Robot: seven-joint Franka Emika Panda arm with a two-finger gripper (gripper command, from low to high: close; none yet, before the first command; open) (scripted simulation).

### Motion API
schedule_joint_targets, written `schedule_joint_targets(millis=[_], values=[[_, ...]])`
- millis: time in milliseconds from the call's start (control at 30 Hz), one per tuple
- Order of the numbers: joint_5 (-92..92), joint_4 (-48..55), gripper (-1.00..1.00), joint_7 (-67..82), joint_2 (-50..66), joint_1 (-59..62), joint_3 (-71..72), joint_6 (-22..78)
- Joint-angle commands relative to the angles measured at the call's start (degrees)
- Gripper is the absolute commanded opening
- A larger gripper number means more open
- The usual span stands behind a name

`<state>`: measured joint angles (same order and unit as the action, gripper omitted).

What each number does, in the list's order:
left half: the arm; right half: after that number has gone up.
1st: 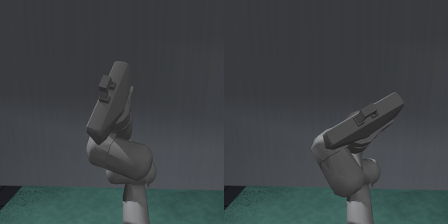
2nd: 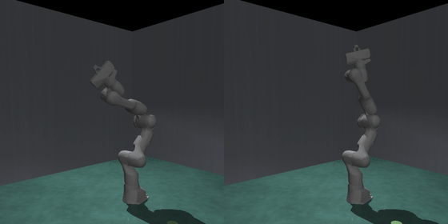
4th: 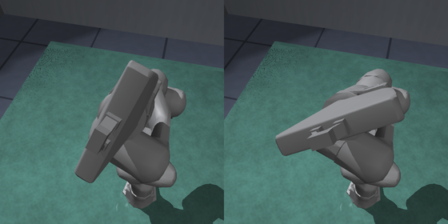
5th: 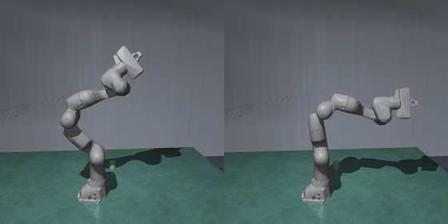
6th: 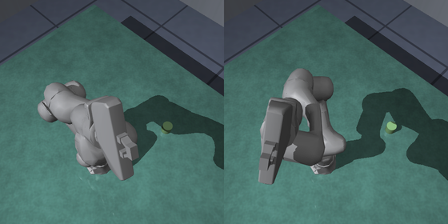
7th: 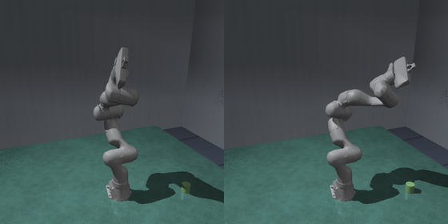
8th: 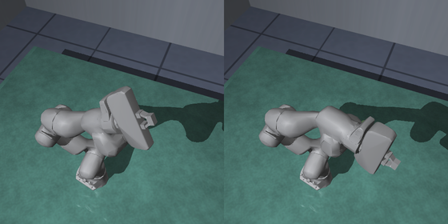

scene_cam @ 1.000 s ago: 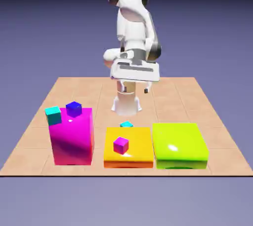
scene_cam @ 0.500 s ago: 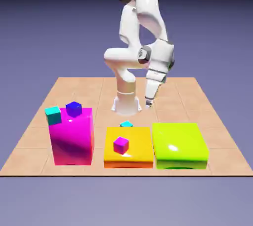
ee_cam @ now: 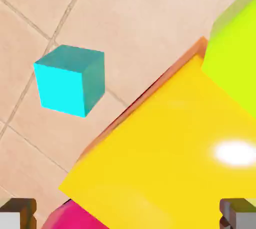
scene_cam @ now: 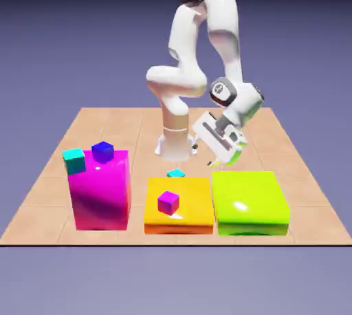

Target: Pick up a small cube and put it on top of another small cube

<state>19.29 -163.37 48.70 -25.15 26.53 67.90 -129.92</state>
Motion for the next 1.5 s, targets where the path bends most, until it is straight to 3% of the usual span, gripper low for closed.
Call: schedule_joint_targets(millis=[0,333,833,1300,1467], values=[[0.6,-0.1,0.00,2.5,0.2,0.8,1.9,1.2],[6.1,-0.7,0.00,27.4,2.0,8.6,20.7,12.7],[17.9,-1.6,0.00,62.6,0.9,26.7,51.8,19.5],[33.2,-2.3,0.00,85.7,-6.8,51.6,80.5,6.5],[39.2,-0.8,0.00,81.3,-15.1,54.8,78.8,-0.4]])
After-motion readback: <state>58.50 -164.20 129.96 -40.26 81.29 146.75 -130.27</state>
